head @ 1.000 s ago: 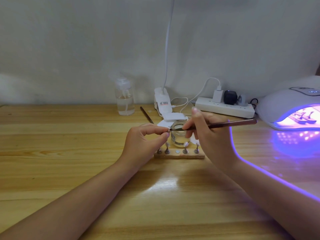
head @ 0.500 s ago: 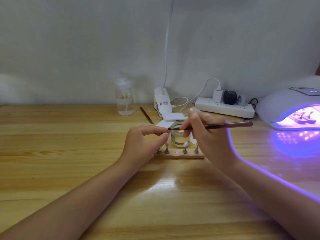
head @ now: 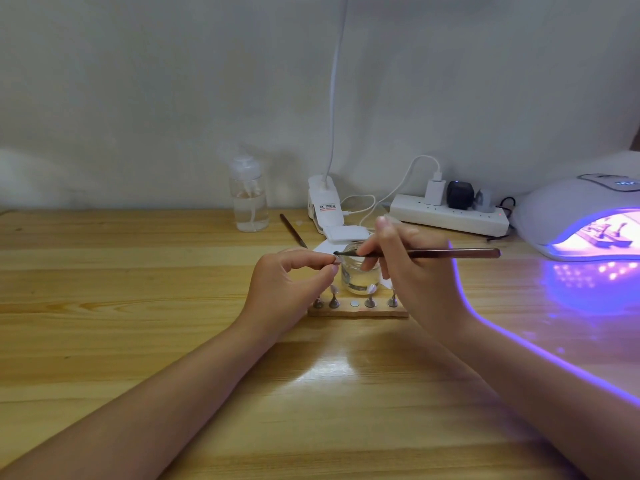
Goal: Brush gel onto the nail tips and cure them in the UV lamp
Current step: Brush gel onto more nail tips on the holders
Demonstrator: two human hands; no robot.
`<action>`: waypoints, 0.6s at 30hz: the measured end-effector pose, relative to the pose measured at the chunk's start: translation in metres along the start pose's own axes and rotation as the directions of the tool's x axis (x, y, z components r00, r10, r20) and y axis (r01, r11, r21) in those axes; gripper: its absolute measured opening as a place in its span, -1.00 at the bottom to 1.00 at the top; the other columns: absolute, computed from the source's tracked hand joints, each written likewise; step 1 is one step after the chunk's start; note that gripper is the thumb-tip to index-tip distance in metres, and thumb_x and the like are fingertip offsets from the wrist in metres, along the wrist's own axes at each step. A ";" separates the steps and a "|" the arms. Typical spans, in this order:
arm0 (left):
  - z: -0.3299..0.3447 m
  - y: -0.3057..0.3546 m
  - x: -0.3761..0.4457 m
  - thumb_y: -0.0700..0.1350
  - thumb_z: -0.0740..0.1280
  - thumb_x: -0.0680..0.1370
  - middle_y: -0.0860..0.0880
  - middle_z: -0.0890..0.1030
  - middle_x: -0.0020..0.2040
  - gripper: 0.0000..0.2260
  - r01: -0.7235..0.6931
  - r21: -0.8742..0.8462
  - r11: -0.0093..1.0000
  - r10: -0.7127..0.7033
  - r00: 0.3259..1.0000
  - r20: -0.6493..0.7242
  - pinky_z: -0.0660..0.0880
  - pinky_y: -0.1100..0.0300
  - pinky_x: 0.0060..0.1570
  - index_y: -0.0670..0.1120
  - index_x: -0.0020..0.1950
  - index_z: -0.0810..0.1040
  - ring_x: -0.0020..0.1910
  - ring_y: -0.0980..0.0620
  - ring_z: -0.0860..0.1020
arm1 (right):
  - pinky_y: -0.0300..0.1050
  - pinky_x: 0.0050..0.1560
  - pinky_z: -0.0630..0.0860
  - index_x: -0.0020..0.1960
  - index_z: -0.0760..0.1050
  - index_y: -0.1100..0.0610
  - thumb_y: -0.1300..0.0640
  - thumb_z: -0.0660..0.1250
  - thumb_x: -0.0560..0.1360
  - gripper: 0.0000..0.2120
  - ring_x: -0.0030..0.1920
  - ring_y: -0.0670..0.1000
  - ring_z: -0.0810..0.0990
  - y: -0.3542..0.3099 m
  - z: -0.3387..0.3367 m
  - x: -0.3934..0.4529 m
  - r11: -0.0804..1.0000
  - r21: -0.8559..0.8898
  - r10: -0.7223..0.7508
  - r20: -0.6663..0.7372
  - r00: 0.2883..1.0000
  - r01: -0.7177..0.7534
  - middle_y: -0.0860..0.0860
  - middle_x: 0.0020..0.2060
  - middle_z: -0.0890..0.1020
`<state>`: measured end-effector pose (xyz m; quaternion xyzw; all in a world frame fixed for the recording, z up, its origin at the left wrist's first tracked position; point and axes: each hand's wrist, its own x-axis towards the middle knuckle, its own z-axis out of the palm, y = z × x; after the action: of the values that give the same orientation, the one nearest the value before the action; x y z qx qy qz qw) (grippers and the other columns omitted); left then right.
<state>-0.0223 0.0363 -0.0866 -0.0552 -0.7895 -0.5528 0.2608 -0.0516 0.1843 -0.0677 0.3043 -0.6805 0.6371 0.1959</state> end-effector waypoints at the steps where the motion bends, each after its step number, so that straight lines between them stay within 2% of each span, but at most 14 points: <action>1: 0.000 0.000 0.000 -0.24 0.44 0.40 0.20 0.61 -0.30 -0.78 -0.001 0.000 1.000 0.001 1.000 -0.004 0.47 0.45 -0.17 0.11 -0.26 0.62 -0.22 0.34 0.55 | -0.43 -0.38 0.37 -0.30 0.58 0.21 0.18 0.17 0.56 -0.67 -0.50 -0.18 0.50 0.000 0.000 0.000 1.000 0.010 0.002 -0.003 1.000 -0.002 0.05 -0.49 0.56; 3: 0.001 0.000 0.000 -0.24 0.44 0.40 0.24 0.60 -0.33 -0.77 -0.002 0.003 1.000 0.002 1.000 -0.008 0.43 0.50 -0.18 0.12 -0.27 0.61 -0.21 0.36 0.55 | -0.44 -0.40 0.35 -0.34 0.57 0.18 0.21 0.16 0.56 -0.65 -0.54 -0.17 0.47 0.000 -0.001 0.000 0.999 0.041 -0.003 -0.021 1.000 0.004 0.06 -0.54 0.53; 7: 0.001 -0.001 0.001 -0.23 0.44 0.40 0.27 0.61 -0.32 -0.76 -0.004 0.000 1.000 0.004 1.000 -0.004 0.45 0.48 -0.15 0.14 -0.28 0.61 -0.19 0.35 0.55 | -0.43 -0.45 0.32 -0.42 0.54 0.18 0.26 0.17 0.57 -0.59 -0.59 -0.16 0.40 0.002 -0.003 0.000 0.999 0.053 0.003 -0.070 0.998 0.000 -0.04 -0.63 0.48; 9: 0.001 -0.002 0.001 -0.23 0.44 0.40 0.25 0.61 -0.32 -0.76 -0.013 -0.003 1.000 0.013 1.000 -0.005 0.43 0.50 -0.15 0.14 -0.27 0.61 -0.18 0.35 0.55 | -0.43 -0.44 0.32 -0.40 0.54 0.18 0.25 0.16 0.58 -0.60 -0.58 -0.17 0.41 0.003 -0.003 0.000 0.998 0.055 0.001 -0.075 0.997 0.003 -0.04 -0.61 0.50; 11: 0.001 -0.002 0.001 -0.23 0.44 0.40 0.25 0.60 -0.31 -0.77 -0.029 0.003 1.000 0.029 1.000 -0.004 0.40 0.53 -0.16 0.13 -0.26 0.61 -0.19 0.36 0.55 | -0.44 -0.39 0.34 -0.35 0.57 0.20 0.22 0.16 0.58 -0.63 -0.54 -0.18 0.46 0.002 -0.003 0.000 0.999 0.044 -0.004 -0.063 0.998 0.007 0.05 -0.54 0.54; 15: 0.001 -0.002 0.002 -0.25 0.45 0.39 0.22 0.60 -0.27 -0.77 -0.061 0.009 0.998 0.061 0.998 -0.012 0.39 0.54 -0.17 0.11 -0.26 0.60 -0.21 0.36 0.55 | -0.41 -0.38 0.36 -0.28 0.59 0.25 0.05 0.16 0.51 -0.63 -0.52 -0.18 0.48 0.000 0.000 -0.002 0.999 0.036 0.013 -0.033 0.999 -0.011 0.12 -0.47 0.58; 18: 0.001 -0.002 0.002 -0.24 0.45 0.38 0.24 0.59 -0.28 -0.76 -0.065 0.009 0.998 0.065 0.998 -0.018 0.39 0.54 -0.17 0.12 -0.26 0.60 -0.20 0.37 0.55 | -0.42 -0.41 0.35 -0.31 0.58 0.24 0.12 0.17 0.54 -0.64 -0.54 -0.18 0.46 -0.001 0.001 -0.002 0.998 0.051 0.022 -0.040 0.999 -0.020 0.10 -0.50 0.56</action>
<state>-0.0254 0.0361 -0.0877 -0.0745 -0.7873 -0.5410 0.2861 -0.0493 0.1842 -0.0686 0.2893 -0.6631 0.6623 0.1950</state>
